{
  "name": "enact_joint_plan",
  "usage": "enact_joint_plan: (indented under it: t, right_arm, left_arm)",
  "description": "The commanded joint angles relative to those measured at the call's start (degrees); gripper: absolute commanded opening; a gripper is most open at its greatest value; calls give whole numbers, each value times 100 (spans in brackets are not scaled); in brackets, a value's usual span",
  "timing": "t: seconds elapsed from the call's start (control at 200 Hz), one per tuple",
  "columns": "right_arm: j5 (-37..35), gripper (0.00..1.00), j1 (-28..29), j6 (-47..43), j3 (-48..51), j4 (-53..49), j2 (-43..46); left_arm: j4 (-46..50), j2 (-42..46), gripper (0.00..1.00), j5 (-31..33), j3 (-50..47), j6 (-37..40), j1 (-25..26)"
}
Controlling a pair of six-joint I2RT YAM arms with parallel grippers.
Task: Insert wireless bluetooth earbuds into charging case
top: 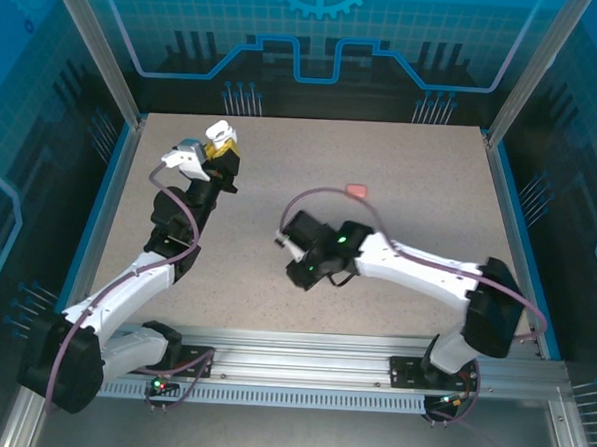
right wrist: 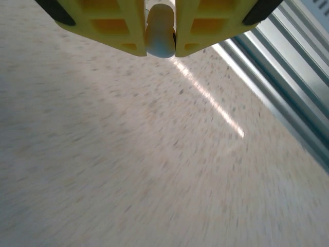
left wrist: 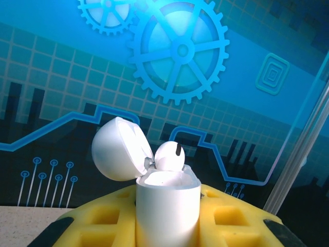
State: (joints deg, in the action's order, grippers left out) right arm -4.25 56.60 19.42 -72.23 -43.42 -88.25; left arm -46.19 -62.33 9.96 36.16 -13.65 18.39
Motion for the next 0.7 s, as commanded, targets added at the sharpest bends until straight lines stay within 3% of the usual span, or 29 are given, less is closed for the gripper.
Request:
enact_joint_plan:
  t: [0.0,0.25,0.53,0.695]
  right_arm:
    - [40,19,-471,114,-190,41,566]
    - [462,19,-1484,257,-791,840,1393]
    - [630,19,-1702,116,-1506,2017,1589]
    - [868,19,-1712,59,-1418,2972,1672]
  left_arm:
    - [-92,-106,0,-281,233,-92,63]
    - [-472,-674,0,-943,138,-17,283]
    - [-1642,-1476,0,-1824,60,594,789]
    - [-1773,-1853,0,-2186,400,920,1046]
